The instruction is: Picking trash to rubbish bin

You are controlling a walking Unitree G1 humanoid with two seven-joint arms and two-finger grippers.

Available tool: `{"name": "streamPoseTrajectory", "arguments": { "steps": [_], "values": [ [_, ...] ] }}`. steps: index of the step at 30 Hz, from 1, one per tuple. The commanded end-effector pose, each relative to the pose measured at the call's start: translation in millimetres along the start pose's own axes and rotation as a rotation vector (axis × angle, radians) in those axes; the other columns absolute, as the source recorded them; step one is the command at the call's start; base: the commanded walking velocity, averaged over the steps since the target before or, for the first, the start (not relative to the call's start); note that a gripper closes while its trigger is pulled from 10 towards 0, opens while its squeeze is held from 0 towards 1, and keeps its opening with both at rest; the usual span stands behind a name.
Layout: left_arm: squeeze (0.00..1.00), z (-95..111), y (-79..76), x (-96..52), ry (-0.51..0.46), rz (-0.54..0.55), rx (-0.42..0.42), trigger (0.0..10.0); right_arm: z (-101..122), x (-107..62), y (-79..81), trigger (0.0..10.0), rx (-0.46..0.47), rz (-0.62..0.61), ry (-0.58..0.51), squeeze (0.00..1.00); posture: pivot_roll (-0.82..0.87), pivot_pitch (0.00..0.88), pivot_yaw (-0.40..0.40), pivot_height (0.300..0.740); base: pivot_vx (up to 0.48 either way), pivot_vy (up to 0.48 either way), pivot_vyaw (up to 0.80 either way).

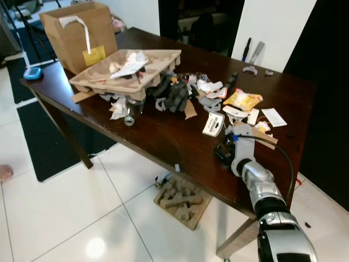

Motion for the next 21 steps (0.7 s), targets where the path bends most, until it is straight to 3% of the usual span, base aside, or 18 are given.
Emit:
{"name": "streamPoseTrajectory", "arguments": {
  "steps": [1, 19, 21],
  "values": [
    [0.0, -9.0, -5.1, -0.8, 0.035, -0.011, 0.012, 10.0, -13.7, -1.1, 3.9, 0.0, 0.026, 0.011, 0.04, 0.0, 0.1, 0.107, -0.022, 0.74, 0.0, 0.0, 0.0],
    [0.0, -6.6, -2.8, -0.4, 0.033, -0.006, 0.008, 10.0, -15.3, 1.2, 10.2, 0.0, 0.05, 0.012, 0.008, 0.0, 0.1, 0.108, -0.017, 0.74, 0.0, 0.0, 0.0],
    [0.0, -4.8, 0.6, -0.4, 0.022, 0.021, -0.05, 10.0, -5.9, 1.4, 11.6, 0.0, 0.138, 0.051, -0.065, 0.0, 0.1, 0.109, -0.017, 0.74, 0.0, 0.0, 0.0]
  ]
}}
Point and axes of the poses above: a point about 5 cm out from each wrist's last joint towards the gripper, its own x axis pointing out of the wrist towards the gripper, its own z axis along the axis of the wrist's last joint, y = z × x, the point moved 1 cm from there along x, pointing out of the wrist towards the gripper, and after that the axes turned 5 degrees about x, right-handed, at the moved point
